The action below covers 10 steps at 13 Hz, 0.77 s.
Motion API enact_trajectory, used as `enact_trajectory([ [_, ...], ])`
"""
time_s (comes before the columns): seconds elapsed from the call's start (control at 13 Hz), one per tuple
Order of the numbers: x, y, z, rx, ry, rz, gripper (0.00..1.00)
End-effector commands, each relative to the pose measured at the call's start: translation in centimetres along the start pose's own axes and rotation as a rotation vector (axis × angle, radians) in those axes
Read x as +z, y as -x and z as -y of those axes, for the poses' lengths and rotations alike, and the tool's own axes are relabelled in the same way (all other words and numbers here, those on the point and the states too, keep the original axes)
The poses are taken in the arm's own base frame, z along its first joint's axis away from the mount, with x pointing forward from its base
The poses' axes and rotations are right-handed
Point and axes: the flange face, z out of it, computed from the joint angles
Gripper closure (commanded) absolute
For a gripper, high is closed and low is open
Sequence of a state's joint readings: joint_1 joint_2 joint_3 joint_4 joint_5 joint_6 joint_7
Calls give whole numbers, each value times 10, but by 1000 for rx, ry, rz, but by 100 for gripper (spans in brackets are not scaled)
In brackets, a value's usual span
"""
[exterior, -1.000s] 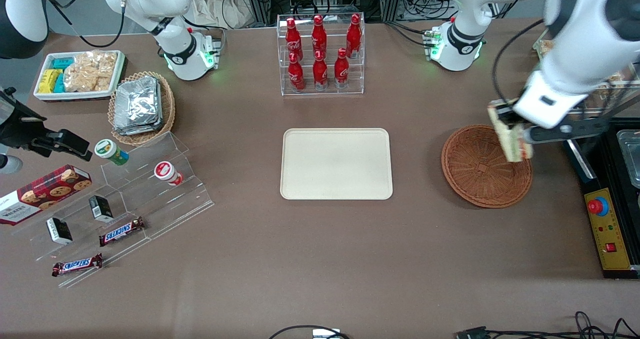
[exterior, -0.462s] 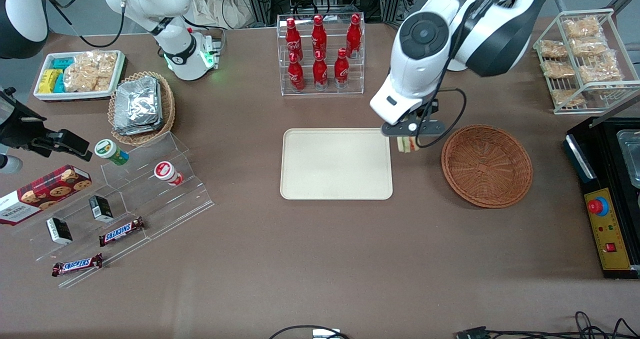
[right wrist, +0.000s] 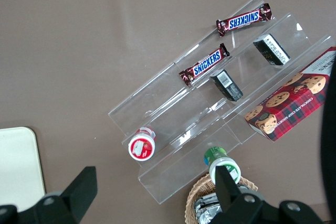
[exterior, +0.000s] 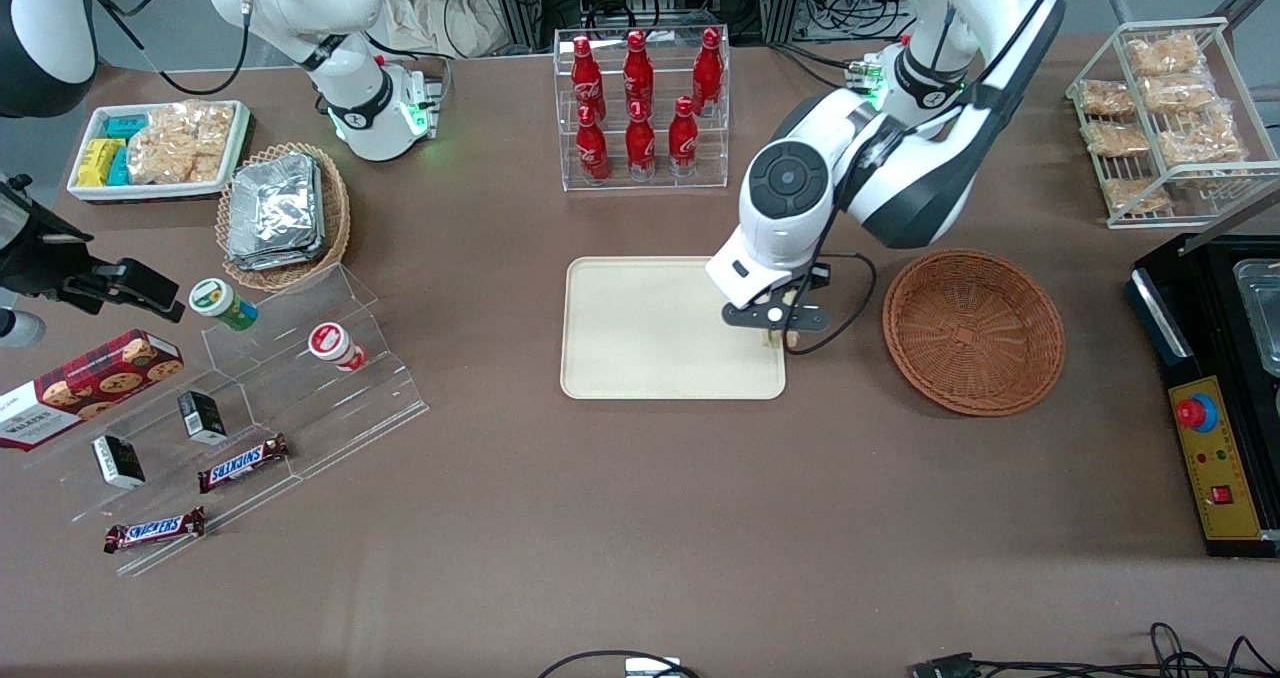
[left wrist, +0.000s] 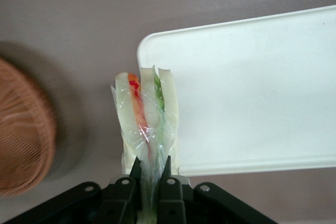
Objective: Place sandwich from basket to tray
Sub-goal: 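Carry the sandwich over the cream tray and lower it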
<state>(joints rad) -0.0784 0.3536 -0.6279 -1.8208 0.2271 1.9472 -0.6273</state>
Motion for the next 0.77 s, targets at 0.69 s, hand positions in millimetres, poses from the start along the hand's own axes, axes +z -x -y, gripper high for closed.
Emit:
enact_trajectory([
  [0.69, 117, -3, -16, -97, 44, -72, 100],
])
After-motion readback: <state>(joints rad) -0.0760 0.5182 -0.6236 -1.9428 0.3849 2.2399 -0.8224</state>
